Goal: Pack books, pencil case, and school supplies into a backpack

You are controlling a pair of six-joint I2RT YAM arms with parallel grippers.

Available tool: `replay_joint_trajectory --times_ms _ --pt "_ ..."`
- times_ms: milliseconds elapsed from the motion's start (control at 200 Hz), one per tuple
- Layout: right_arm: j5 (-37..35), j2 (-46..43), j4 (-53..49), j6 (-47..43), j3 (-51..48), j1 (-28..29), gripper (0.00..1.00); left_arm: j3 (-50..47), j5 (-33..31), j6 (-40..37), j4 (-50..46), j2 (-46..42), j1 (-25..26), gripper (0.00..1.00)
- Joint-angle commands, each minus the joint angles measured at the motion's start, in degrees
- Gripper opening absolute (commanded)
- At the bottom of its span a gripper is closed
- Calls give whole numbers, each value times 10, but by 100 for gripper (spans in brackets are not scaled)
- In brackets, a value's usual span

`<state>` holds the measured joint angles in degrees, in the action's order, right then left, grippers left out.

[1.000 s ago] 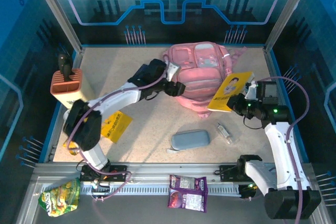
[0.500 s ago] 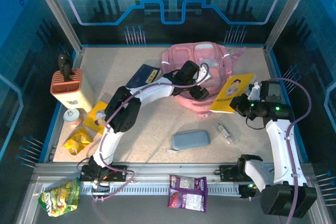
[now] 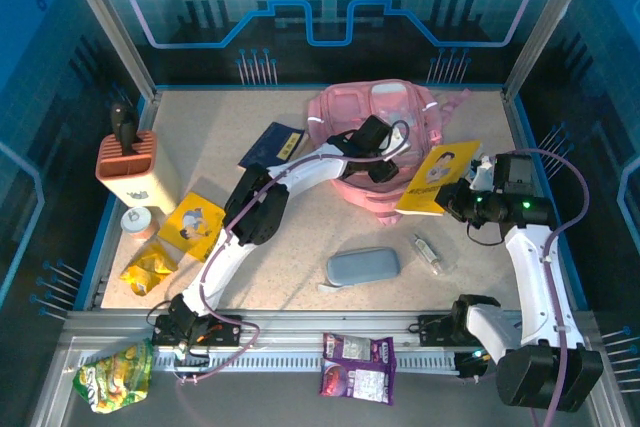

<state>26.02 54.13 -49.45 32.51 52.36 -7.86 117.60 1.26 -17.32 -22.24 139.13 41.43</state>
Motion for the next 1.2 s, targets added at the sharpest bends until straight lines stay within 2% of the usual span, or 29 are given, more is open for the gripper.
replay_joint_trajectory --times_ms 0,105,175,610,850,1031,1196 --pt "22 -11 21 -7 9 -7 0 12 -10 -1 -32 5 -2 28" --pt "18 -18 12 -5 14 -7 0 -5 -5 -7 -23 -21 -3 9" --pt "18 -25 -2 -4 16 -7 0 -17 -2 -14 -13 -42 -2 0" --pt "-29 -94 -135 -25 46 -8 0 -17 4 -84 -46 -142 -3 0" --pt "4 -107 -149 -31 38 -8 0 12 29 -90 -55 -183 -5 0" --pt "60 -105 -102 -10 0 10 0 30 29 -92 -58 -199 -12 0" --pt "61 -75 -6 31 -46 89 0 31 41 -90 -56 -218 -13 0"
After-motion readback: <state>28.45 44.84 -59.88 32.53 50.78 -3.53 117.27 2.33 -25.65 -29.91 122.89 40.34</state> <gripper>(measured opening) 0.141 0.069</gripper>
